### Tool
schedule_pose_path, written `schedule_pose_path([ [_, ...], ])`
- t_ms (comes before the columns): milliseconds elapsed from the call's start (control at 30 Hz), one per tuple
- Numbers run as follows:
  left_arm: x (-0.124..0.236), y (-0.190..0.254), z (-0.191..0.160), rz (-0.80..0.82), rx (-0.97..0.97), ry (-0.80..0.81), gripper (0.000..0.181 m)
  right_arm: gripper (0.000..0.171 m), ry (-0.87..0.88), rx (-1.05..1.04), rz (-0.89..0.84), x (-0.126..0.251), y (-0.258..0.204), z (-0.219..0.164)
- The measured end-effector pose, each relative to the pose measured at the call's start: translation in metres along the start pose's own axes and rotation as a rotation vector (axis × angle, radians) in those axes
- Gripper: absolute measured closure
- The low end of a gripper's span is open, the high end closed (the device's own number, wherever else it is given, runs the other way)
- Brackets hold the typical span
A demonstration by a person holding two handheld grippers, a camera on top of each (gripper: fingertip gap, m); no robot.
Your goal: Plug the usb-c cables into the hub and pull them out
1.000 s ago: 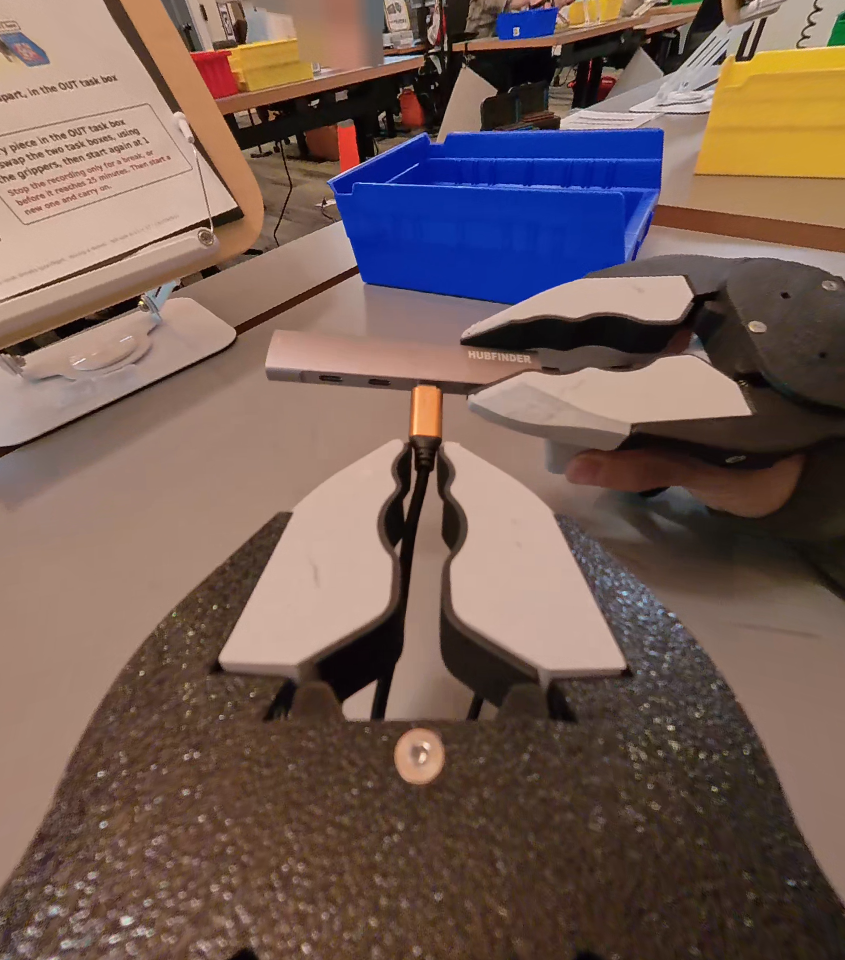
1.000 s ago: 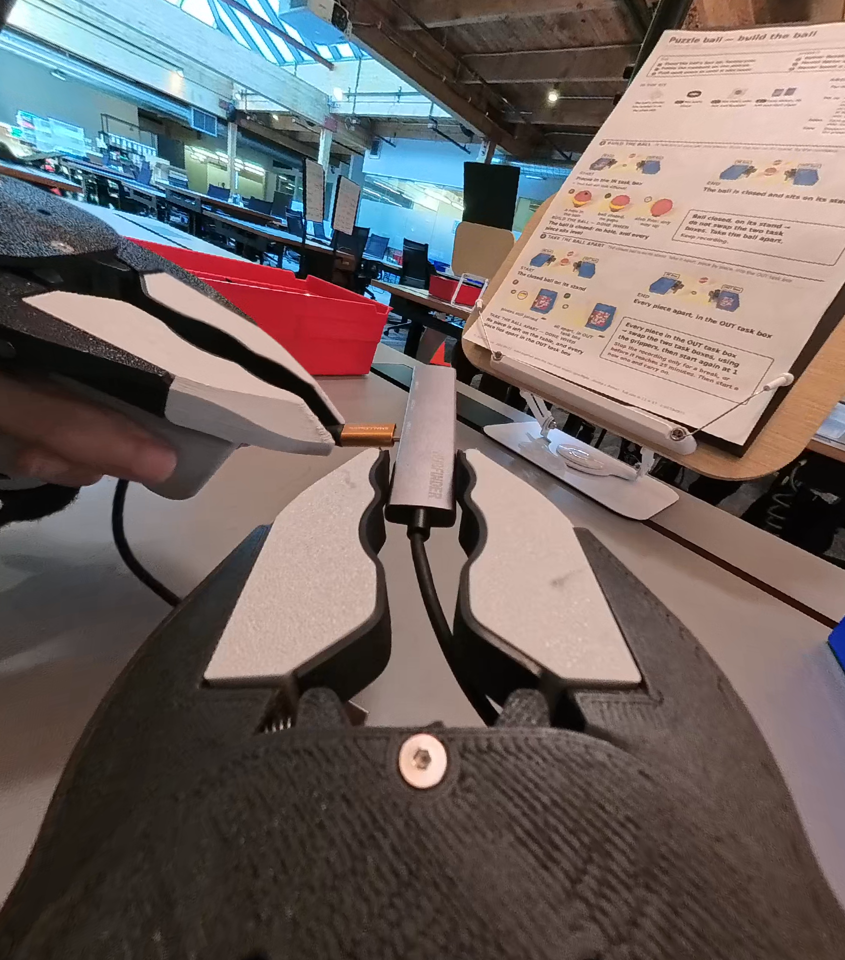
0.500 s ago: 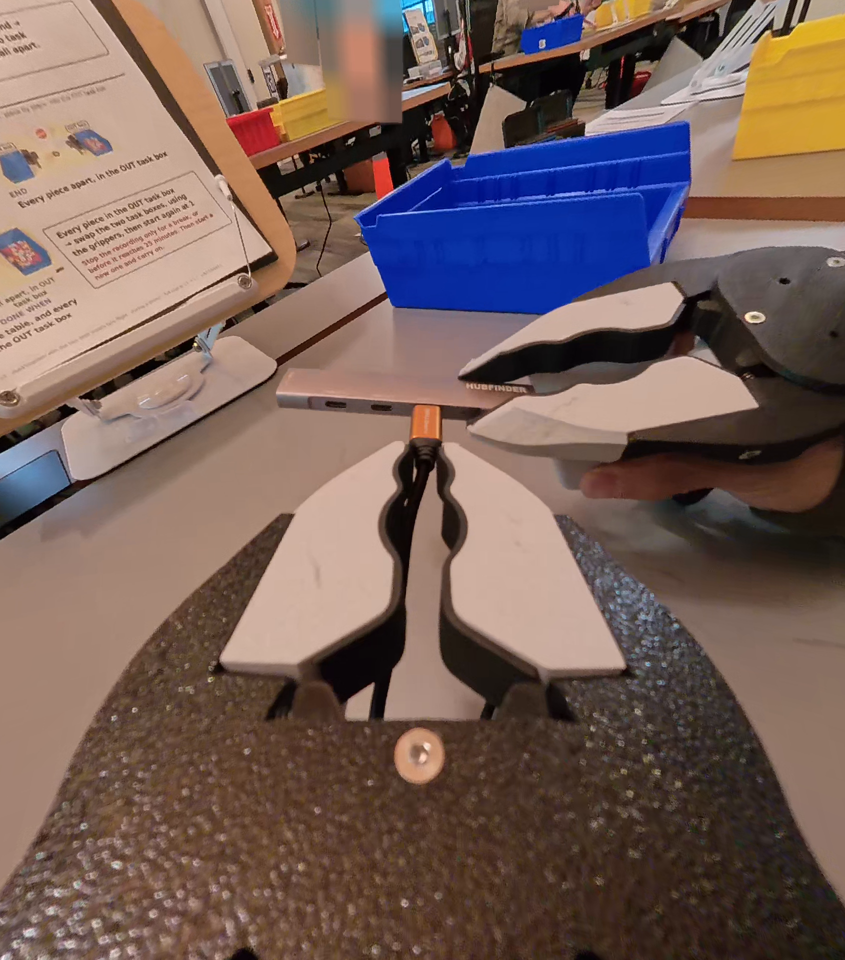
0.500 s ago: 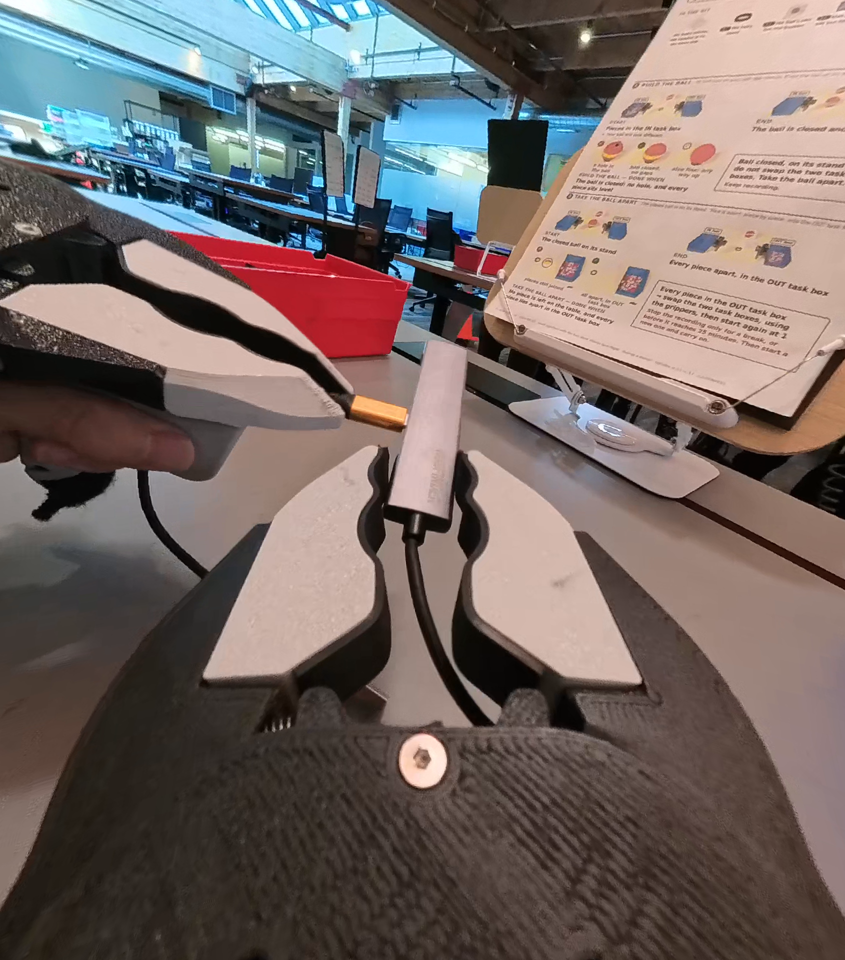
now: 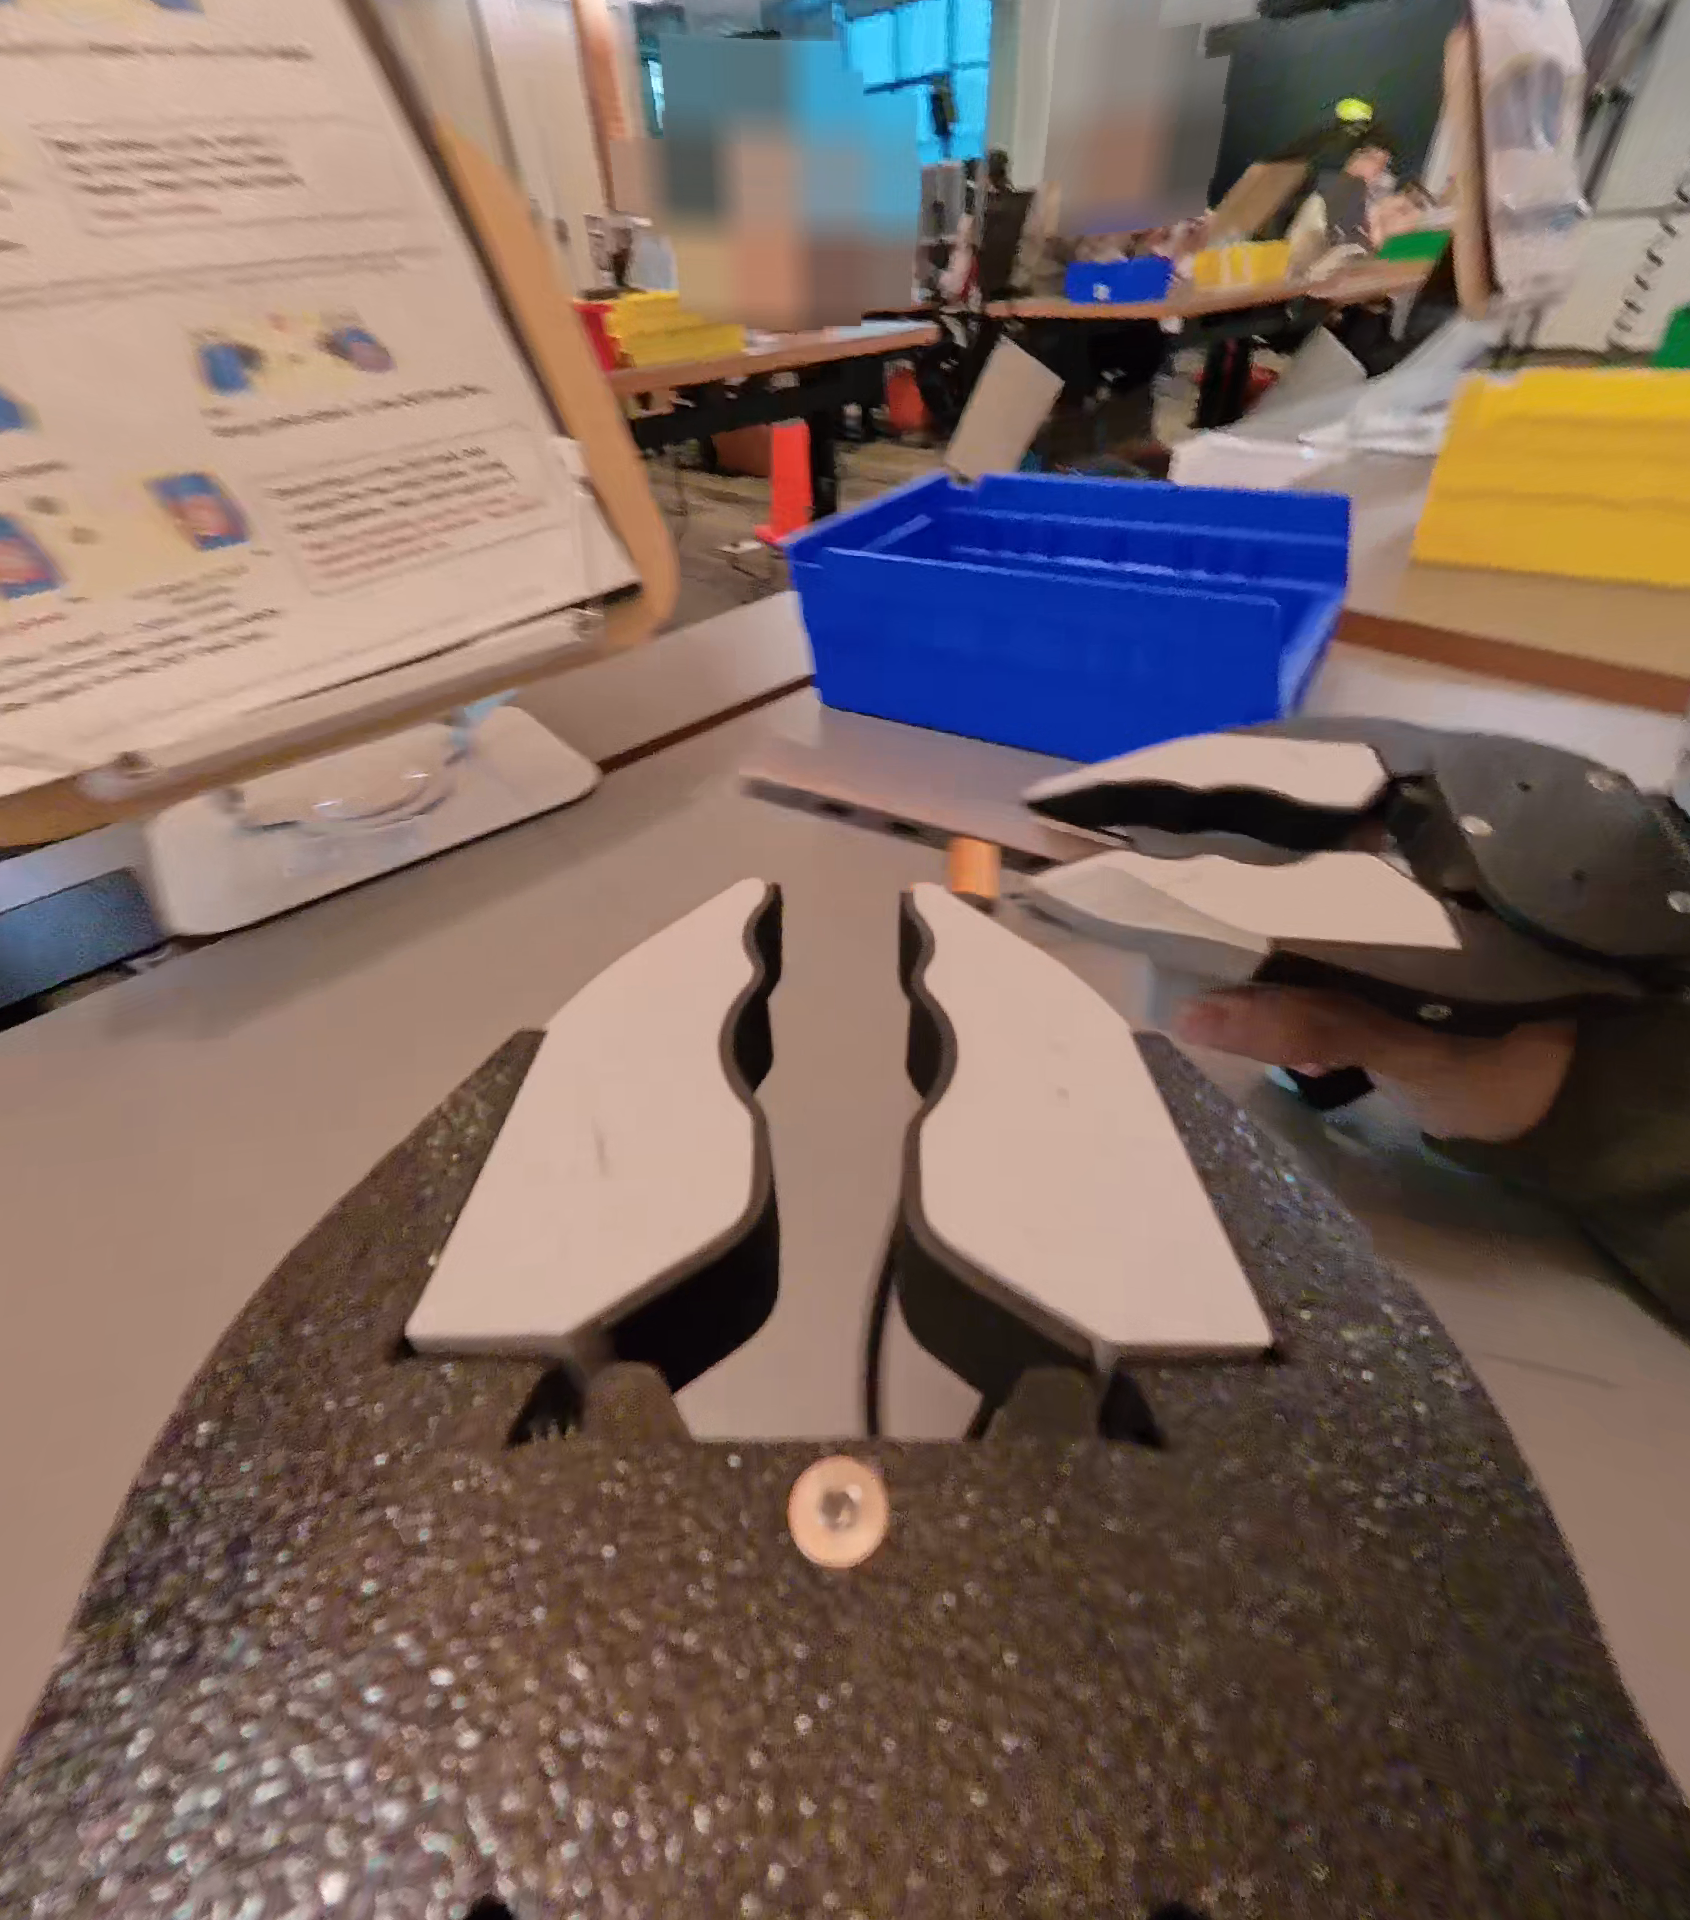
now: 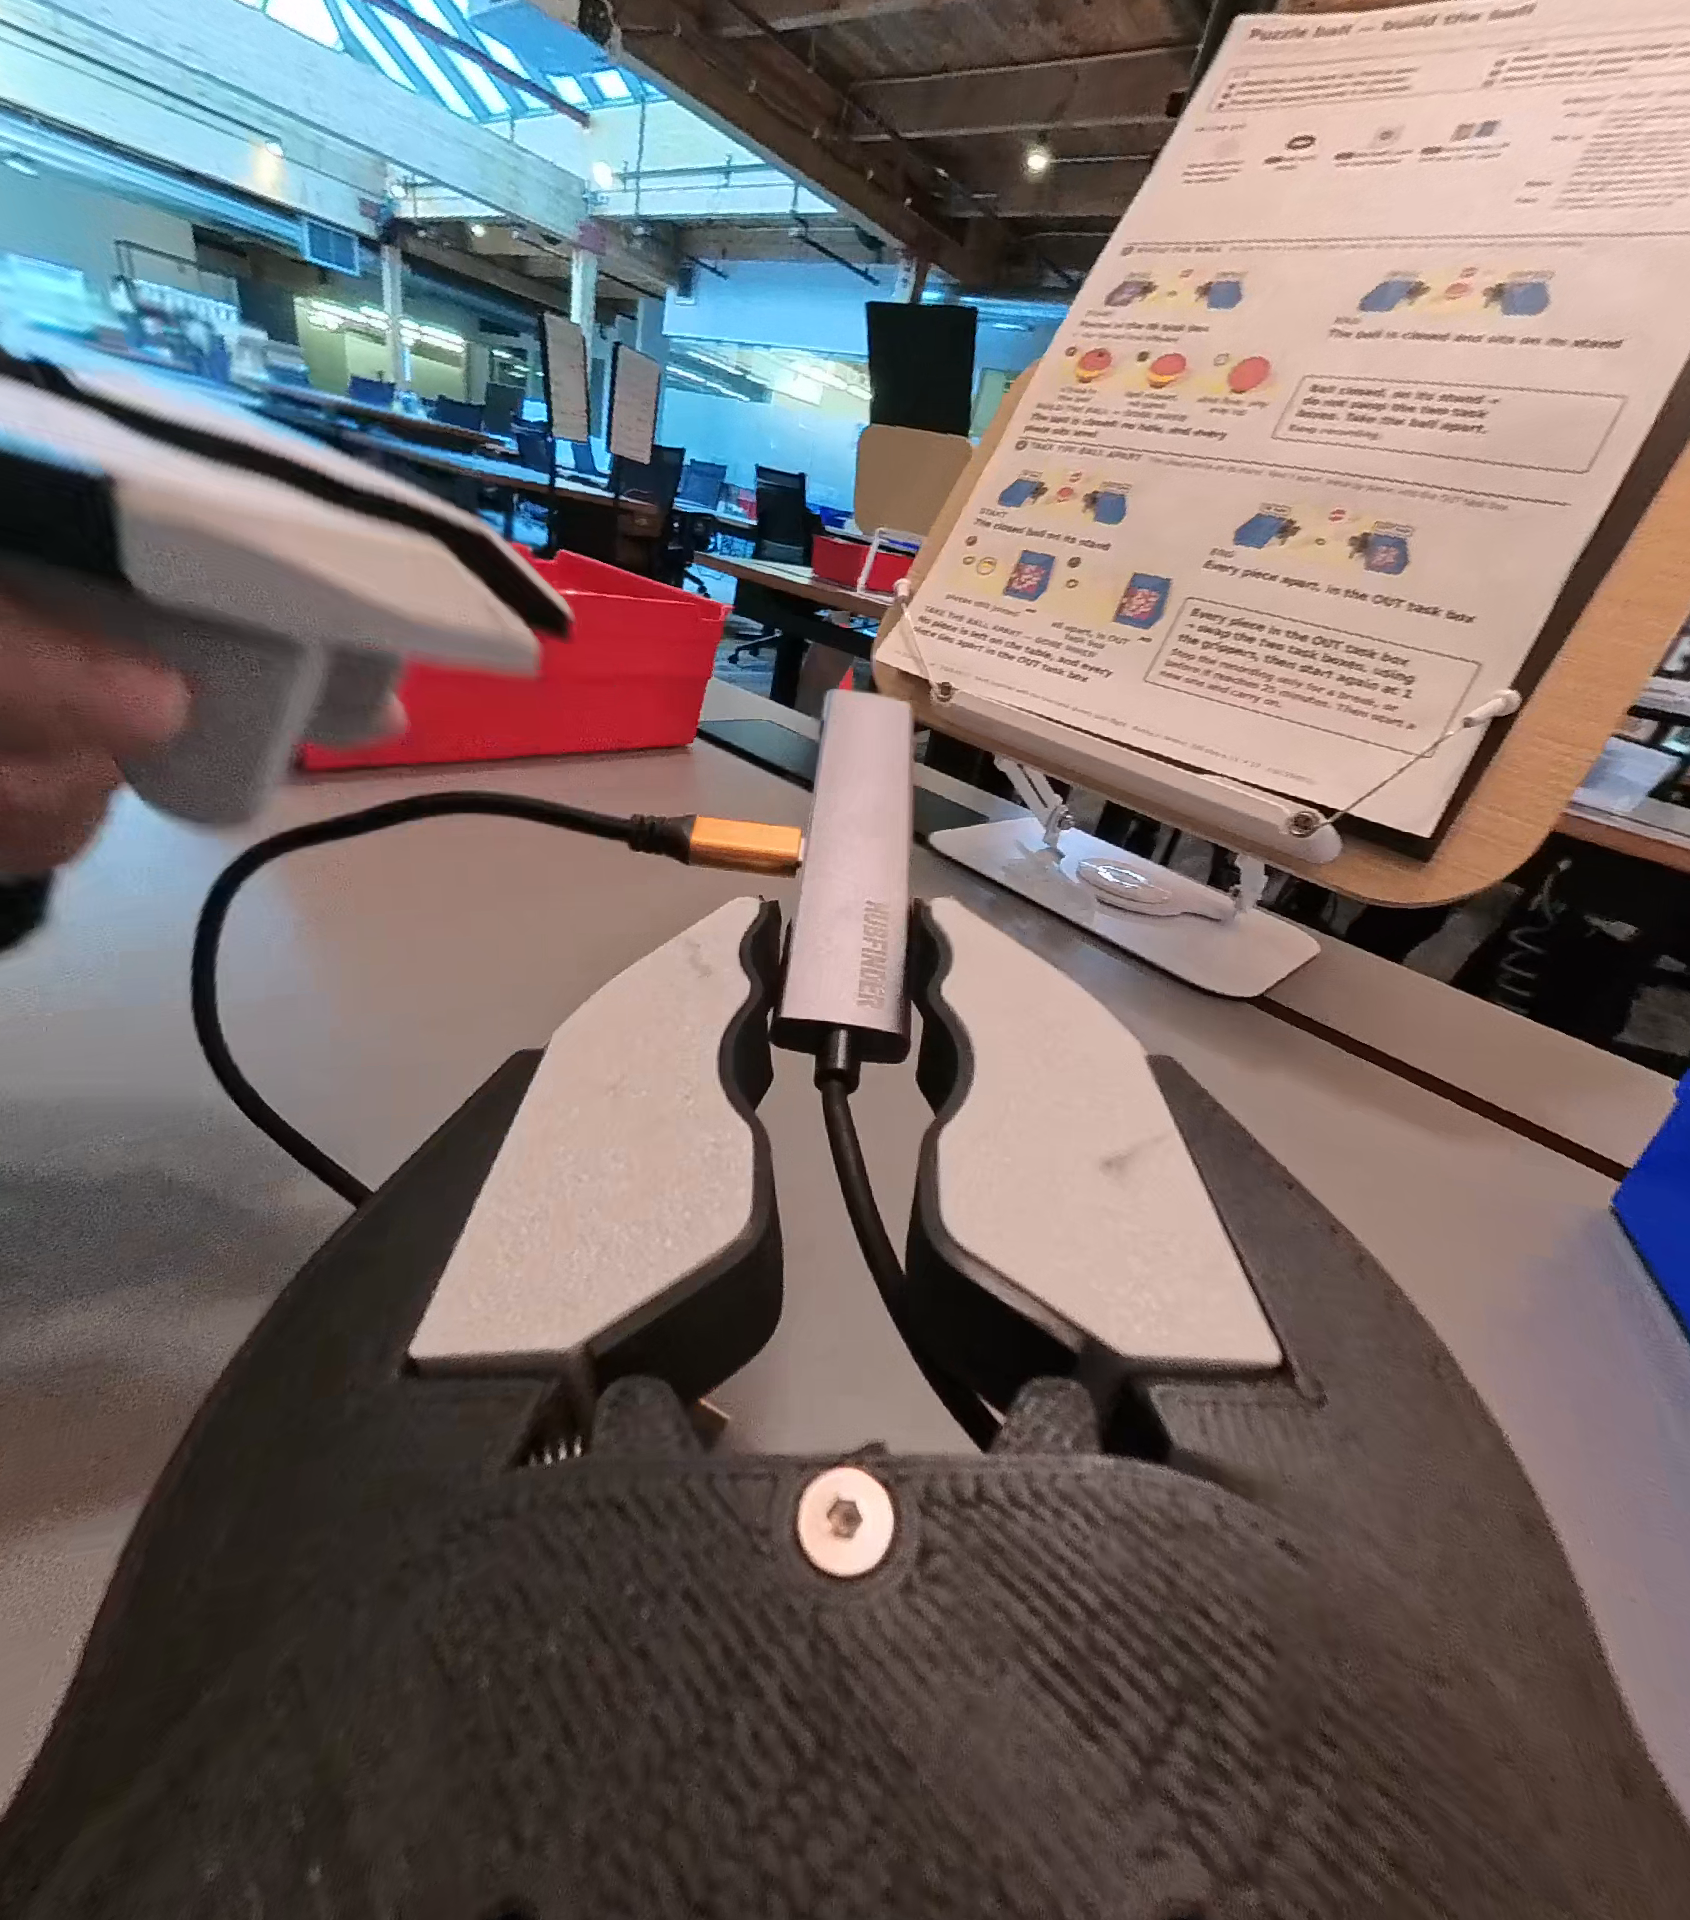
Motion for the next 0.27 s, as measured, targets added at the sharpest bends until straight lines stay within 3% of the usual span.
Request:
schedule_pose_path([
  [100, 0.036, -0.045, 0.005, 0.105, 0.078, -0.030, 0.156, 0.147, 0.009, -0.019, 0.000, 0.001, 0.003, 0.000],
  [267, 0.106, -0.157, -0.013, 0.396, 0.168, -0.295, 0.156, 0.147, -0.002, 0.019, 0.006, 0.000, -0.001, 0.000],
])
Point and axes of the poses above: each gripper's, where its closed fingertips meet, x back along the fingers, z out of its top, y = z × x across the jaws, the point moved 9 cm from there along x, back along the fingers, and after that the axes turned 13 degrees about -y, right-handed, at the moved point
